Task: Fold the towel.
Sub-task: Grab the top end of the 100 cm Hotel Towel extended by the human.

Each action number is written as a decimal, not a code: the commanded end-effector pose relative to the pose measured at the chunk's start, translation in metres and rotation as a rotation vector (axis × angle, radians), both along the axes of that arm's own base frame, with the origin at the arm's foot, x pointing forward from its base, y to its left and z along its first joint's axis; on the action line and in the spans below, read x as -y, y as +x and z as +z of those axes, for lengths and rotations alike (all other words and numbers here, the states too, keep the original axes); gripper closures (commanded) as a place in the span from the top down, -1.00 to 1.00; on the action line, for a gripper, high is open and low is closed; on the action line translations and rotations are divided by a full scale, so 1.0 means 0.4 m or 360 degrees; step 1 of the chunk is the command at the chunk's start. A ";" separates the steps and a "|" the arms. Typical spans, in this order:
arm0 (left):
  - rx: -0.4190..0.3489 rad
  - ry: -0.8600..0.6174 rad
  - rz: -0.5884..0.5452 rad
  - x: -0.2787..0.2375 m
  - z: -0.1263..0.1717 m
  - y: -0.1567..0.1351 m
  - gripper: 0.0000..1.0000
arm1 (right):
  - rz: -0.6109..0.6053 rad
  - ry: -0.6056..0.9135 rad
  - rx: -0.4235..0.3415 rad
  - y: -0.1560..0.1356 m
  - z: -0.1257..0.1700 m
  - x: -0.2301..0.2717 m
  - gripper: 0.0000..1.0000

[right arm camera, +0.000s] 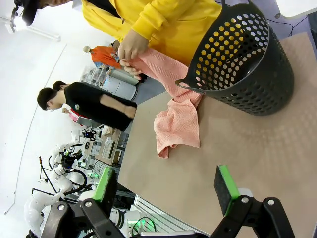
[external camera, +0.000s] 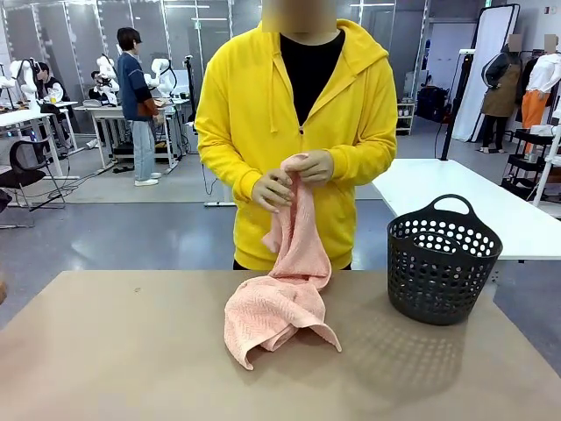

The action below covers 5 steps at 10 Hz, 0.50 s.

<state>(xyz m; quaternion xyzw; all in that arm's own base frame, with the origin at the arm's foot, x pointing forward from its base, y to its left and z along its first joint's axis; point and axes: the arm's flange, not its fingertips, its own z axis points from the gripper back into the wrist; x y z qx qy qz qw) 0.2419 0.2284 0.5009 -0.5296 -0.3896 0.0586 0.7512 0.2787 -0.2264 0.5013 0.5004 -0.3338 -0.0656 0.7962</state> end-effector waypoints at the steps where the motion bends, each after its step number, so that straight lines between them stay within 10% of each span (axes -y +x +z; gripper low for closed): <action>1: 0.0024 -0.0017 -0.0007 -0.005 0.009 0.006 1.00 | -0.0003 0.0017 0.0017 0.004 0.006 0.003 1.00; 5: 0.0024 -0.0017 -0.0007 -0.005 0.009 0.006 1.00 | -0.0003 0.0017 0.0017 0.004 0.006 0.003 1.00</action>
